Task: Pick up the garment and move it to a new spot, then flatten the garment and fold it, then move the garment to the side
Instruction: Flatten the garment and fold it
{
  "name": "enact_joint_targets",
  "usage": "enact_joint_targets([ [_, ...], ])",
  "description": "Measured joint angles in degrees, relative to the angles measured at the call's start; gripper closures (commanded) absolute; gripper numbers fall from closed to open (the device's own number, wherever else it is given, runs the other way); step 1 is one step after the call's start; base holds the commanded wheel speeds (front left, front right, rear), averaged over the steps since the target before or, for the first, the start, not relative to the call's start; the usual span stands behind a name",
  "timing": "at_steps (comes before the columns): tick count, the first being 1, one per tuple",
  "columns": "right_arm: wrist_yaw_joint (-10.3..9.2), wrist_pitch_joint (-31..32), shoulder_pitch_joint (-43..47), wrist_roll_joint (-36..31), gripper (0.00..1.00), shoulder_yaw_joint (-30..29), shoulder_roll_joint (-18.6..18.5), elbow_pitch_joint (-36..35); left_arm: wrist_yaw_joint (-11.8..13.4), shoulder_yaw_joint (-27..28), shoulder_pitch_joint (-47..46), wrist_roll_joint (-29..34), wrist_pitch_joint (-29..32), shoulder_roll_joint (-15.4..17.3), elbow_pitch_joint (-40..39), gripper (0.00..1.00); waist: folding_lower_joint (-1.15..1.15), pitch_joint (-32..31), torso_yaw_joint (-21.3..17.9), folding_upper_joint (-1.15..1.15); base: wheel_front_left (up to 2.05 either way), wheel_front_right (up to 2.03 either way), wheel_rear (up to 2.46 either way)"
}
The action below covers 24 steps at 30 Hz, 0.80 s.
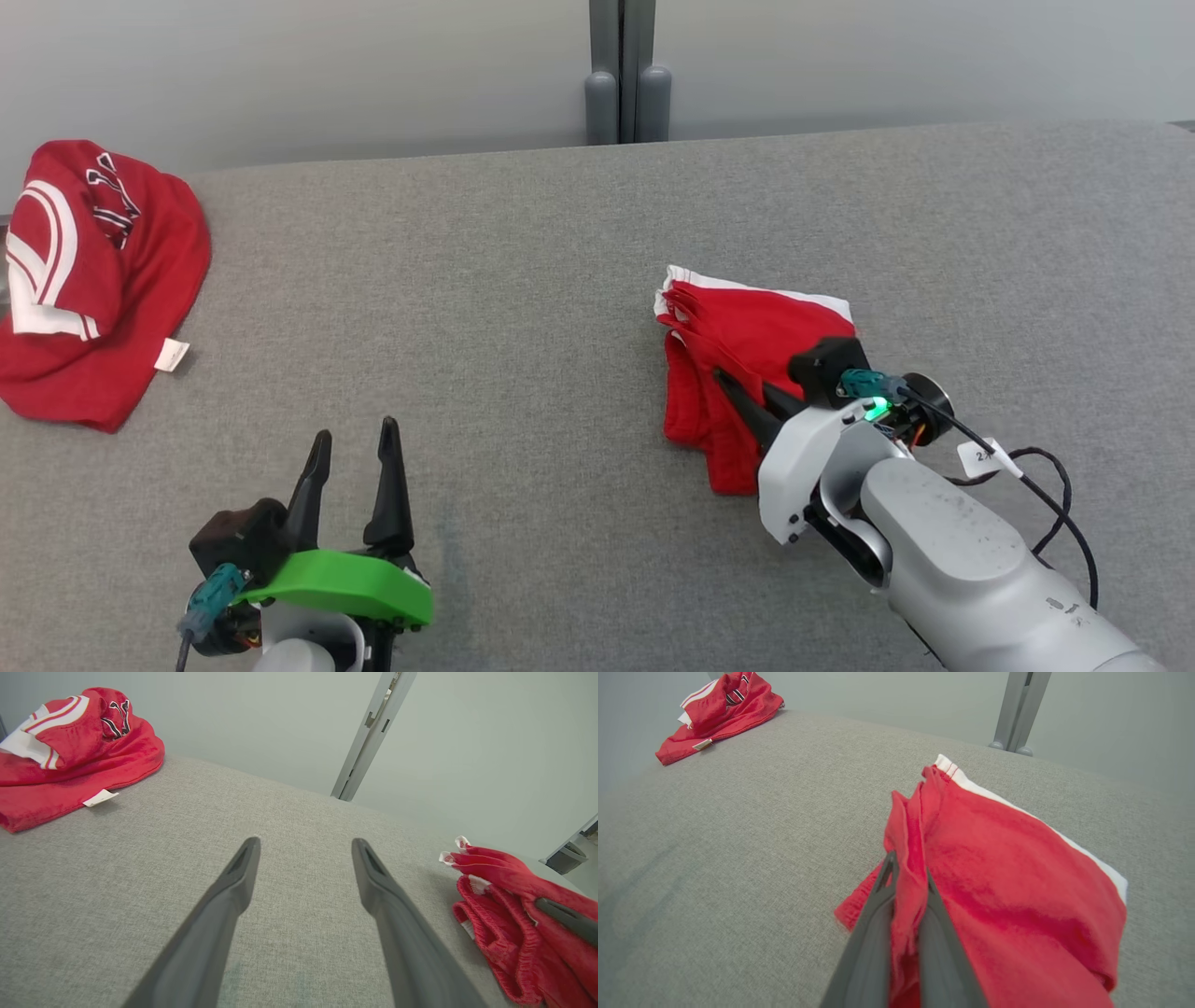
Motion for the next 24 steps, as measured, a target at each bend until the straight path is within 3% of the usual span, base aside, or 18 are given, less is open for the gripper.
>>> enact_joint_targets([
  [6,0.0,1.7,1.3,-0.3,0.98,0.5,-0.5,-1.4,-0.5,0.0,0.1,0.4,0.0,-0.5,0.4,0.0,0.0,0.1,-0.8,0.0,0.0,0.0,0.0],
  [8,0.0,1.7,1.9,-0.4,0.59,1.2,-0.2,-1.7,-0.6,-0.1,0.1,0.4,0.0,-0.7,0.5,0.0,0.0,0.1,-0.8,0.0,0.0,0.0,0.0],
  [9,0.0,1.7,2.2,-0.3,0.03,1.6,0.0,-2.1,-0.7,0.0,0.1,0.4,0.0,-0.7,0.7,0.0,0.0,0.1,-0.8,0.0,0.0,0.0,0.0],
  [17,0.0,-0.5,4.0,1.2,0.0,4.0,0.4,-6.1,-1.1,-0.7,0.2,1.1,0.0,-1.1,1.6,0.0,0.0,-0.7,-0.6,0.0,0.0,0.0,0.0],
  [24,0.0,-3.0,4.5,0.2,0.0,-1.6,-1.3,-8.7,-1.2,-1.5,1.0,1.2,0.0,-1.5,1.8,0.0,0.0,-1.9,-0.8,0.0,0.0,0.0,0.0],
])
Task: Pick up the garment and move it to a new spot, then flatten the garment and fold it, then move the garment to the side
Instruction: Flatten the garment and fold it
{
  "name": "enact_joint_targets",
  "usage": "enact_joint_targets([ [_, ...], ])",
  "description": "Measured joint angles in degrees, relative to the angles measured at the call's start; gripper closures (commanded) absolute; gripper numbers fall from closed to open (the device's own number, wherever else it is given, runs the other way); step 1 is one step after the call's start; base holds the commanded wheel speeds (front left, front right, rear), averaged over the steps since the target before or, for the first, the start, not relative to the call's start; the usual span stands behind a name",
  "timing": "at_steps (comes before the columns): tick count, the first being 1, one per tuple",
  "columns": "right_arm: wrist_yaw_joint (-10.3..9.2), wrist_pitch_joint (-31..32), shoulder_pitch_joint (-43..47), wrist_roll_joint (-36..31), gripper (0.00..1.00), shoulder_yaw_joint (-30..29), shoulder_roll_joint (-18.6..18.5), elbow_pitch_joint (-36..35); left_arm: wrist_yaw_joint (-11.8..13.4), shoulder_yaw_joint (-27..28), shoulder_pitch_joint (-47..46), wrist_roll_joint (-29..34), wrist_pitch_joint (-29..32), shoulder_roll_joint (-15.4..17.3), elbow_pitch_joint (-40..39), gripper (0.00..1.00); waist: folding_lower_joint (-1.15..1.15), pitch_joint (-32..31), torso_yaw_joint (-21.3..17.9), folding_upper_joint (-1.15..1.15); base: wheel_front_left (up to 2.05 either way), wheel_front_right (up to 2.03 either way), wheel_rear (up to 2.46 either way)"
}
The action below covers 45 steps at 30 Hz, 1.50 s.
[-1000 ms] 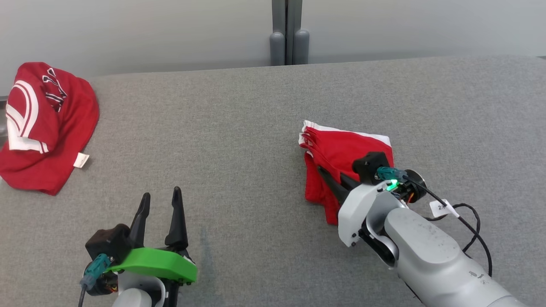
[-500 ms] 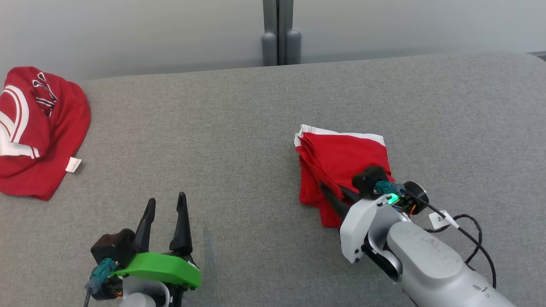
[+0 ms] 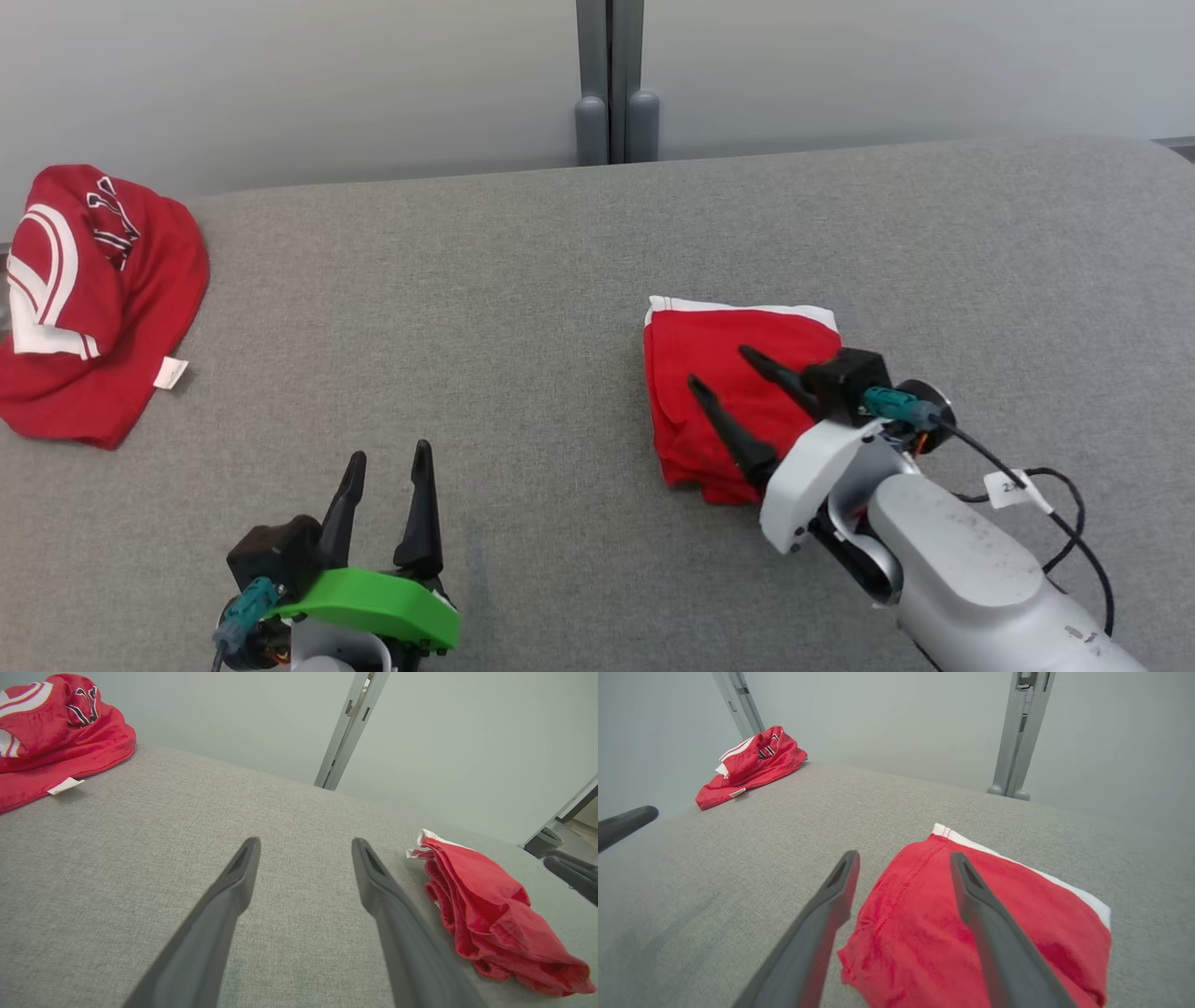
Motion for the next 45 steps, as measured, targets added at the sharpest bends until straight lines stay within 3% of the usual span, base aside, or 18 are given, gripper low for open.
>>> enact_joint_targets([
  [12,0.0,-2.4,3.7,-9.8,0.0,-17.0,-1.2,-1.9,-0.6,-1.1,0.9,0.5,0.0,-0.6,-0.5,0.0,0.0,-0.8,-0.3,0.0,0.0,0.0,0.0],
  [20,0.0,-3.4,10.5,-17.3,0.0,-28.0,2.6,-5.8,-1.0,-0.9,2.0,1.8,0.0,-0.7,-0.8,0.0,0.0,-2.3,-0.9,0.0,0.0,0.0,0.0],
  [27,0.0,-3.5,18.8,-19.6,0.0,-35.5,6.2,-9.6,-1.2,0.1,3.5,2.3,0.0,-0.9,-1.5,0.0,0.0,-3.4,-1.6,0.0,0.0,0.0,0.0],
  [45,0.0,-3.5,24.0,-19.0,0.0,-37.1,6.6,-13.6,-0.6,1.3,6.4,3.5,0.0,-1.0,-3.2,0.0,0.0,-4.3,-1.7,0.0,0.0,0.0,0.0],
])
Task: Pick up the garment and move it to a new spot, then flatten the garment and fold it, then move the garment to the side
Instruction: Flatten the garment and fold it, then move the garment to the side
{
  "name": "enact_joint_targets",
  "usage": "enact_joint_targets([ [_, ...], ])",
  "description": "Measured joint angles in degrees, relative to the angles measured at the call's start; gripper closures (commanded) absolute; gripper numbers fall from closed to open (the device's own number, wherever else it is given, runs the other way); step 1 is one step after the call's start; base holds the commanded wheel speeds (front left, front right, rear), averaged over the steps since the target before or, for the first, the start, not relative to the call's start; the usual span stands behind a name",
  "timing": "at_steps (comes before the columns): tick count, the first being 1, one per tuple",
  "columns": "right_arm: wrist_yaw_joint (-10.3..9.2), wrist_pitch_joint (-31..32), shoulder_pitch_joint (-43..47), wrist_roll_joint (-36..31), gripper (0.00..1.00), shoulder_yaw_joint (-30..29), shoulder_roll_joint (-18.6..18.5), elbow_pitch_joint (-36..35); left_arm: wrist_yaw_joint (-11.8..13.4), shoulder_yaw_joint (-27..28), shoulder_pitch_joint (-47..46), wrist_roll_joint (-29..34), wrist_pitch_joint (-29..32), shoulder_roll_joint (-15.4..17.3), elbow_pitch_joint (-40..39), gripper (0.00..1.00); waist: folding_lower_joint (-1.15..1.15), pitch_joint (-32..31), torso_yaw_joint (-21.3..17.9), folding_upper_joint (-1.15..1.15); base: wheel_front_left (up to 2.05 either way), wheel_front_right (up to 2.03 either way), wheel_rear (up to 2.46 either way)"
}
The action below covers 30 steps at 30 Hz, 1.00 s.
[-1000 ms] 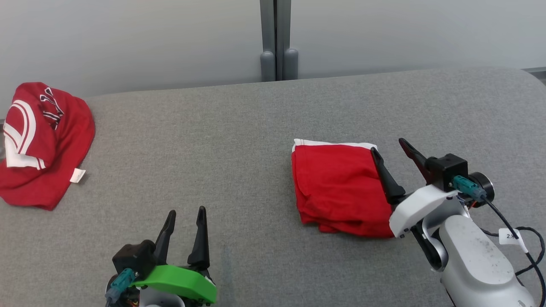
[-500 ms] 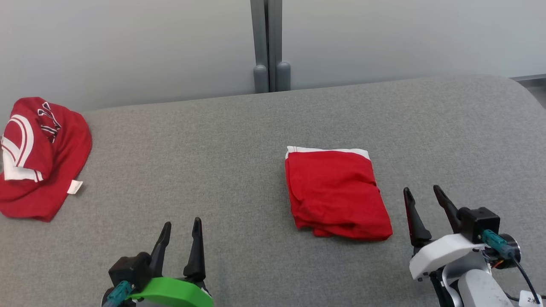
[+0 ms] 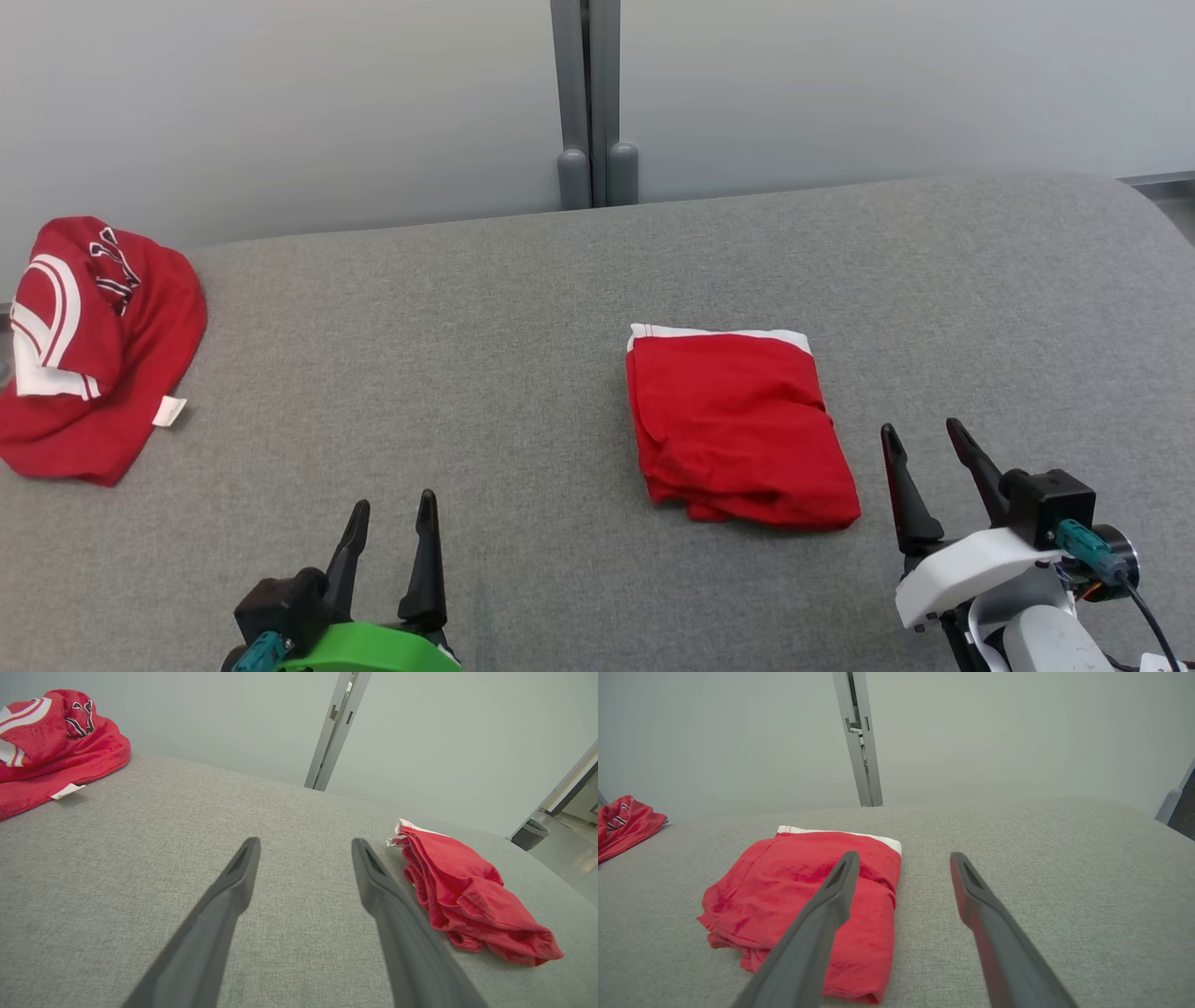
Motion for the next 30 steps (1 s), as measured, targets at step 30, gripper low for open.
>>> enact_joint_targets([
  [30,0.0,15.4,-18.8,-6.5,0.0,0.9,-3.6,7.3,0.8,-0.6,-2.5,-0.5,0.0,0.0,-0.7,0.0,0.0,5.3,2.8,0.0,0.0,0.0,0.0],
])
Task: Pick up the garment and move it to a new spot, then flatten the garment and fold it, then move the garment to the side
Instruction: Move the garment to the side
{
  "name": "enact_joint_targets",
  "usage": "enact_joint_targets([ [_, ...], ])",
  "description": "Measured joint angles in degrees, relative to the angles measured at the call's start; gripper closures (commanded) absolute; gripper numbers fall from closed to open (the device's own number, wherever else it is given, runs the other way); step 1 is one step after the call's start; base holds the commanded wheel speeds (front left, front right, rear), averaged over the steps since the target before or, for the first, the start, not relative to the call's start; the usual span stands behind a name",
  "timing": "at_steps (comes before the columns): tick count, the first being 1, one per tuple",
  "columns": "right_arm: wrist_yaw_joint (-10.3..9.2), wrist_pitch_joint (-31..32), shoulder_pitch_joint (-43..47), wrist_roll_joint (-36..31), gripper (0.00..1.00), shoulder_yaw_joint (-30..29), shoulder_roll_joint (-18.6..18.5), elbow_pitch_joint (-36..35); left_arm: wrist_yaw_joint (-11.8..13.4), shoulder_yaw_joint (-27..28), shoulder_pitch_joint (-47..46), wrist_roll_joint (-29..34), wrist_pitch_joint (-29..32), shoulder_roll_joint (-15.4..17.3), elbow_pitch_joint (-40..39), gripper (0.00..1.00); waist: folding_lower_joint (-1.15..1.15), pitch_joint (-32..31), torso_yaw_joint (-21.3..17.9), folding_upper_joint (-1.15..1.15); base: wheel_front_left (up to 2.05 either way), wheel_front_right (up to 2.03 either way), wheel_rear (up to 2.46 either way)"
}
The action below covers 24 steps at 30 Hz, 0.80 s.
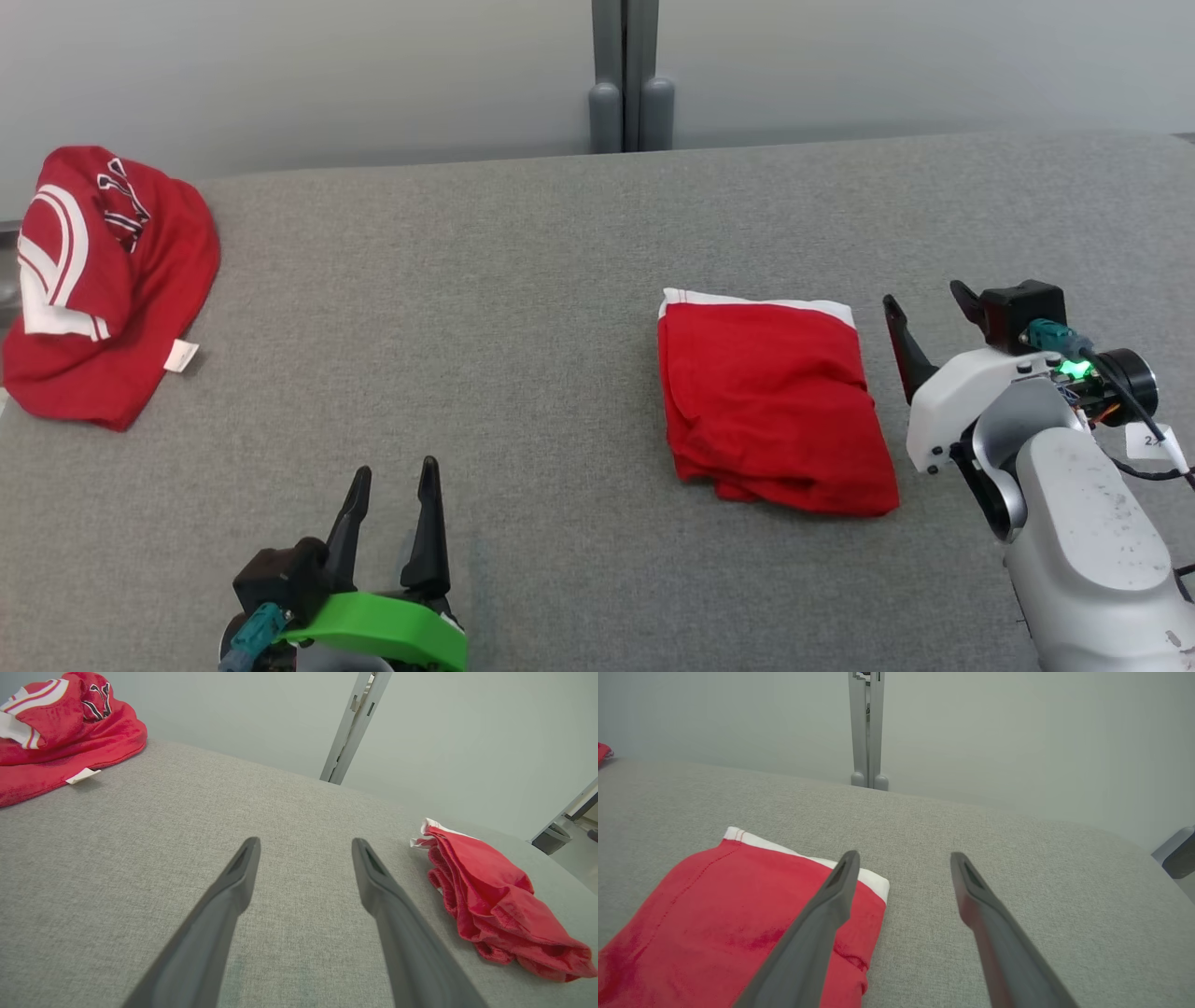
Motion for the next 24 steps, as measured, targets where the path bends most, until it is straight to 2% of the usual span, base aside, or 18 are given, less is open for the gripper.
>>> enact_joint_targets([
  [9,0.0,11.2,-1.4,7.4,0.0,5.1,-4.4,6.8,0.0,-0.5,-1.3,-1.1,0.0,0.0,0.1,0.0,0.0,3.5,3.8,0.0,0.0,0.0,0.0],
  [14,0.0,16.5,-1.4,12.8,0.0,9.3,-6.1,7.7,0.1,-1.0,-2.0,-1.4,0.0,0.0,0.1,0.0,0.0,5.4,5.3,0.0,0.0,0.0,0.0],
  [19,-0.03,19.0,-2.3,16.8,0.0,11.9,-7.6,7.4,0.3,-1.5,-2.2,-1.4,0.0,0.0,0.1,0.0,0.0,6.7,6.0,0.0,0.0,0.0,0.0],
  [20,-0.03,18.9,-2.5,17.2,0.38,12.3,-7.9,7.3,0.4,-1.7,-2.3,-1.4,0.0,0.0,0.1,0.0,0.0,6.9,6.1,0.0,0.0,0.0,0.0],
  [21,-0.03,18.6,-2.7,17.3,0.64,13.0,-8.2,7.3,0.3,-1.9,-2.4,-1.3,0.0,0.0,0.1,0.0,0.0,7.1,6.1,0.0,0.0,0.0,0.0],
  [22,-0.03,18.4,-2.9,17.3,0.75,13.3,-8.4,7.4,0.3,-1.9,-2.4,-1.3,0.0,0.0,0.1,0.0,0.0,7.2,6.1,0.0,0.0,0.0,0.0],
  [23,-0.03,17.9,-3.1,17.5,1.0,14.0,-8.5,7.4,0.3,-1.9,-2.7,-1.3,0.0,0.0,0.1,0.0,0.0,7.4,6.0,0.0,0.0,0.0,0.0],
  [24,-0.03,17.3,-3.4,17.9,1.0,14.4,-8.5,7.4,0.3,-2.0,-3.0,-1.2,0.0,0.0,0.1,0.0,0.0,7.6,5.8,0.0,0.0,0.0,0.0],
])
